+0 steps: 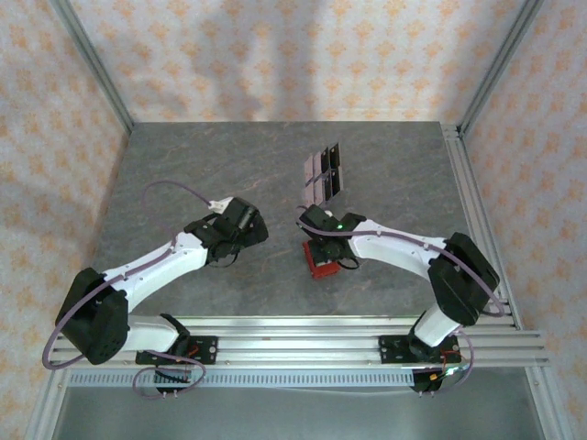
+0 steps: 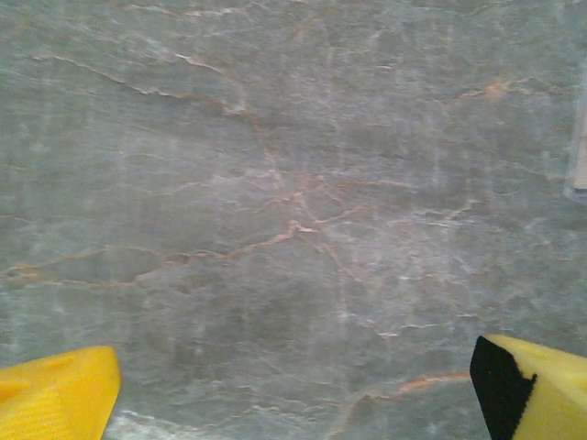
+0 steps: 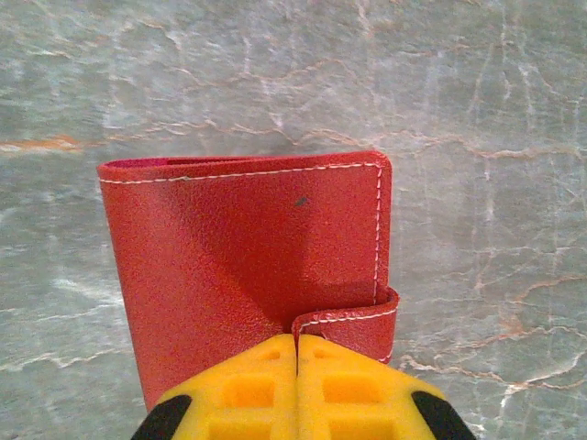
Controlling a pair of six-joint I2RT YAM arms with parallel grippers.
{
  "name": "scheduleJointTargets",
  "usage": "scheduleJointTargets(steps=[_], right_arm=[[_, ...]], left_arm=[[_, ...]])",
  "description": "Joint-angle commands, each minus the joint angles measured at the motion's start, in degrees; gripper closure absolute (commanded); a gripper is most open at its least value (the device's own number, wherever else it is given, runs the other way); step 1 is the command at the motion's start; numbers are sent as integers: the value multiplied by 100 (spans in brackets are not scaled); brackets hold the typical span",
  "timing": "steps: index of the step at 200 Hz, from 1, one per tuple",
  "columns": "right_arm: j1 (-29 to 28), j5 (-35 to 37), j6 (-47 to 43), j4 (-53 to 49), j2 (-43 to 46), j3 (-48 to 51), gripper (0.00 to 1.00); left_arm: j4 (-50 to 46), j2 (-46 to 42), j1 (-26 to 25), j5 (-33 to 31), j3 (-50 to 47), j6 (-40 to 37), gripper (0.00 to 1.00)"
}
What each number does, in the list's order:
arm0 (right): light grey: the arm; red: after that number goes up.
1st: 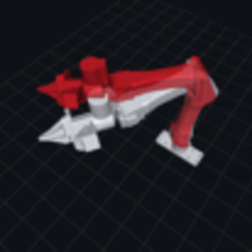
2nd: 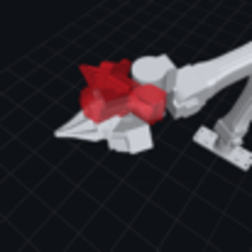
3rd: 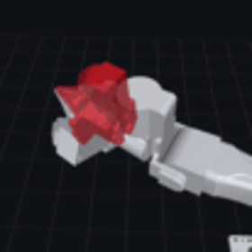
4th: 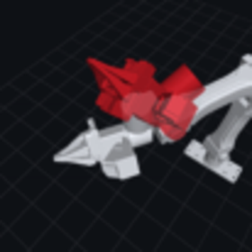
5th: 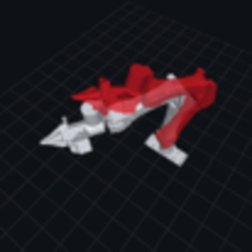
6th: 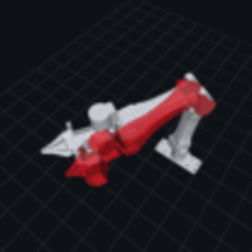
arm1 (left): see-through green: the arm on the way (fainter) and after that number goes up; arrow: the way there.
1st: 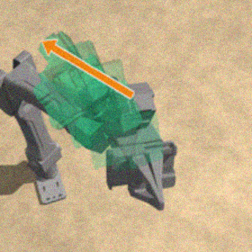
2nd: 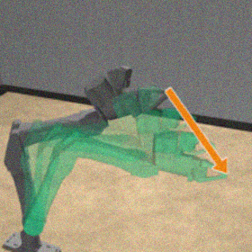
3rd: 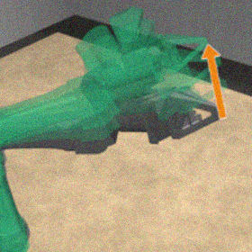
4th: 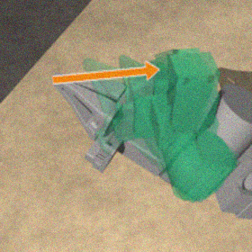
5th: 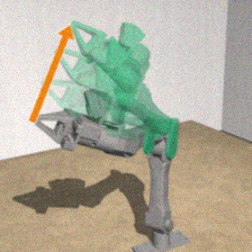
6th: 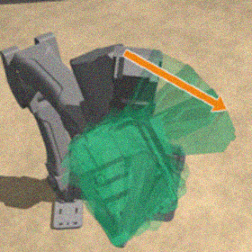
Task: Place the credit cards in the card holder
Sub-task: Pick up the card holder from the bottom-center of the table, then open the button on the card holder.
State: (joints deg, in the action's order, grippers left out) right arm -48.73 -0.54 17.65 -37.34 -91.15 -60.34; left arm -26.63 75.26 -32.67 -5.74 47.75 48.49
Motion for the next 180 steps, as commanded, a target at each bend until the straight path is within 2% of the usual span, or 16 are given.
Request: scheduleJointTargets(steps=[1, 57, 180], right_arm=[[-14, -219, 188, 145, 151, -151, 100], [38, -719, 409, 485, 117, -248, 100], [96, -1249, 710, 816, 246, -522, 100]], left_arm=[[445, 33, -47, 427, -12, 219, 0], [1777, -39, -82, 1180, -576, 371, 2], [3288, 391, -165, 1795, -946, 763, 13]])
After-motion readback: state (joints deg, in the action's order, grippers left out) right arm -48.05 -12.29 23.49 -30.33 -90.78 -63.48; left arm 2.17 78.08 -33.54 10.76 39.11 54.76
